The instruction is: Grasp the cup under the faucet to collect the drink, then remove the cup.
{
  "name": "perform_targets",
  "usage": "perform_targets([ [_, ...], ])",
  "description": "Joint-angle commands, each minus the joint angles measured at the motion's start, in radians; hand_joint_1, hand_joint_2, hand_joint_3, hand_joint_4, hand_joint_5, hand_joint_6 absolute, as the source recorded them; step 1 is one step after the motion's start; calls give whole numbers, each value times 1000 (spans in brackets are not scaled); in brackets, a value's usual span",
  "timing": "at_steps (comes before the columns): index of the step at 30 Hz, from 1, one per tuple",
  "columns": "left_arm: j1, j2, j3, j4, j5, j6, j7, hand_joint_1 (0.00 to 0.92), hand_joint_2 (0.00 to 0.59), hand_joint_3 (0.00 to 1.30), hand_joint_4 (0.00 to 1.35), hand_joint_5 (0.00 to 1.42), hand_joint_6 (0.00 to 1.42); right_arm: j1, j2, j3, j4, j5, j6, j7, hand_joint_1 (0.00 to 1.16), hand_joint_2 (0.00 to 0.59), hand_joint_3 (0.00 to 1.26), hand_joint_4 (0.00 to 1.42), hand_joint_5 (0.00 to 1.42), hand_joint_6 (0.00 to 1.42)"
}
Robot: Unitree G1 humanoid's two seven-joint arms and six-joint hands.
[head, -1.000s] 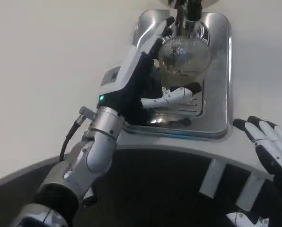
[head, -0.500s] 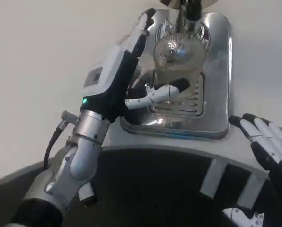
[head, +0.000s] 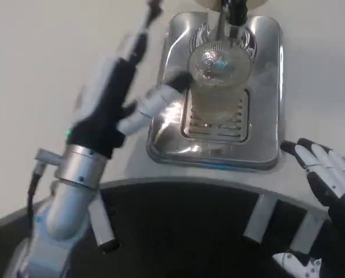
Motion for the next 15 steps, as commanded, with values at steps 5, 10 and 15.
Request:
perform_targets([
  [5,35,-4,106,-299,-305,316,-192,0,127,0,0,0,0,21,-8,46,9,-28,-11,-17,641,309,46,0,0,27],
  [10,9,11,126,-423,-402,453,-271,0,118,0,0,0,0,22,-15,66,13,-36,-17,-21,612,306,36,0,0,46],
  [15,-30,-26,157,-511,-573,631,-286,0,119,0,0,0,0,36,-6,90,15,-51,-18,-43,580,312,36,0,0,48],
])
